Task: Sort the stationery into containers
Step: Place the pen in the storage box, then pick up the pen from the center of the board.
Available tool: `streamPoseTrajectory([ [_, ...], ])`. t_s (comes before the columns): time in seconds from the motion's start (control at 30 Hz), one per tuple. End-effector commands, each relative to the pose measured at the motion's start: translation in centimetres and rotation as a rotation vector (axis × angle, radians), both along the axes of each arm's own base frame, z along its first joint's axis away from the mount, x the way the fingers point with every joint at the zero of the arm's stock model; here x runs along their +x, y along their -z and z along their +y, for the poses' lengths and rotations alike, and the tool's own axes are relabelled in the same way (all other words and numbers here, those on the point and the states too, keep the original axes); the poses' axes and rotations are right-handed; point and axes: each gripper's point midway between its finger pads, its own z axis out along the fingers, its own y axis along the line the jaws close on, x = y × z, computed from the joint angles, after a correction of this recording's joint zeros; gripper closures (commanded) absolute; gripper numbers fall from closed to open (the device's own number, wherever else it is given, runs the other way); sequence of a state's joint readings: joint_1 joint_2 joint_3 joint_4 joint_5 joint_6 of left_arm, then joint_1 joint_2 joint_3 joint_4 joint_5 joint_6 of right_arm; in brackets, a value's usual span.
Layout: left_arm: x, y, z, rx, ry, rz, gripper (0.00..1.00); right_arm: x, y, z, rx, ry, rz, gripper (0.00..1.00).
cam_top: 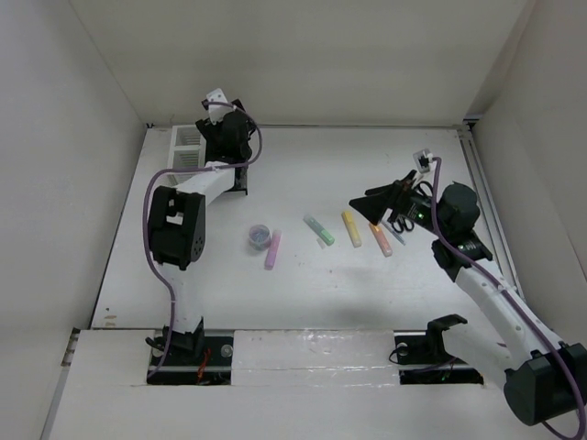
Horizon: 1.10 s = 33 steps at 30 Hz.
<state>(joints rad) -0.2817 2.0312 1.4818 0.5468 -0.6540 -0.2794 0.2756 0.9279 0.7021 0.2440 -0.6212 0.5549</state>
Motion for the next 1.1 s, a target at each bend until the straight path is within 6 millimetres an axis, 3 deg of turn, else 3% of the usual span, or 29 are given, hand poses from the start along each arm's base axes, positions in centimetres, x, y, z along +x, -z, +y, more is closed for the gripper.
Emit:
streamPoseTrajectory([
  [0.0, -1.8, -8.9, -0.7, -0.068, 0.043, -0.161, 0.22, -0.2, -0.9, 0.4, 0.013, -0.018, -0.036, 0.0],
  [0.13, -3.6, -13.8, -2.3, -0.068, 0.084, -0.228, 0.13, 0.4, -0.9, 0.3, -0.006, 0.002, -0.058, 0.0],
  [0.17, -4.1, -14.5, -2.4, -0.056, 0.073, -0.234, 0.1, 0.8, -0.6, 0.0, -0.021, 0.026, -0.057, 0.0],
  [0.2, -4.6, -15.7, -2.6, -0.034, 0.068, -0.246, 0.0, 1.1, -0.7, -0.2, -0.041, 0.039, -0.061, 0.0],
  [0.23, -5.5, -17.3, -3.6, -0.025, 0.081, -0.253, 0.0, 1.4, -0.5, -0.5, -0.074, 0.058, -0.063, 0.0],
  [0.27, -6.0, -18.1, -3.7, -0.018, 0.067, -0.253, 0.0, 1.6, 1.1, -1.1, -0.148, 0.081, -0.035, 0.0],
  [0.37, -7.3, -20.2, -5.5, -0.018, 0.118, -0.212, 0.0, 2.8, 3.1, -3.0, -0.248, 0.185, -0.004, 0.0],
  [0.5, -9.1, -20.6, -6.8, -0.121, 0.215, -0.118, 0.0, 4.0, 5.6, -6.8, -0.381, 0.364, 0.114, 0.0],
  [0.53, -9.7, -20.1, -7.0, -0.148, 0.229, -0.096, 0.0, 4.0, 7.4, -8.6, -0.452, 0.444, 0.187, 0.0],
  [0.57, -11.0, -20.8, -6.9, -0.192, 0.244, -0.104, 0.0, 4.3, 8.1, -9.3, -0.485, 0.478, 0.225, 0.0],
  [0.6, -11.6, -17.9, -7.2, -0.205, 0.262, -0.04, 0.0, 4.3, 8.7, -10.1, -0.523, 0.503, 0.249, 0.0],
  [0.67, -12.9, -15.4, -8.4, -0.288, 0.322, 0.012, 0.0, 4.2, 10.0, -10.7, -0.564, 0.541, 0.279, 0.02],
  [0.7, -14.0, -12.8, -8.5, -0.304, 0.337, 0.07, 0.0, 4.4, 10.3, -11.0, -0.576, 0.556, 0.288, 0.05],
  [0.8, -16.3, -9.3, -10.5, -0.38, 0.405, 0.154, 0.0, 5.5, 11.0, -12.0, -0.614, 0.606, 0.307, 0.33],
  [0.83, -17.1, -6.3, -10.5, -0.365, 0.384, 0.222, 0.0, 5.9, 11.0, -12.0, -0.635, 0.598, 0.298, 0.39],
  [0.87, -17.9, -5.7, -10.9, -0.351, 0.384, 0.237, 0.0, 6.2, 11.1, -12.4, -0.65, 0.603, 0.299, 0.48],
  [0.9, -18.6, -4.8, -11.3, -0.339, 0.375, 0.26, 0.0, 6.6, 10.8, -12.0, -0.65, 0.58, 0.283, 0.48],
  [0.93, -20.2, -3.5, -12.5, -0.316, 0.381, 0.312, 0.0, 6.9, 11.7, -12.4, -0.677, 0.564, 0.297, 0.48],
  [1.07, -23.2, -1.9, -13.8, -0.234, 0.363, 0.368, 0.0, 8.7, 12.0, -13.1, -0.696, 0.543, 0.272, 0.46],
])
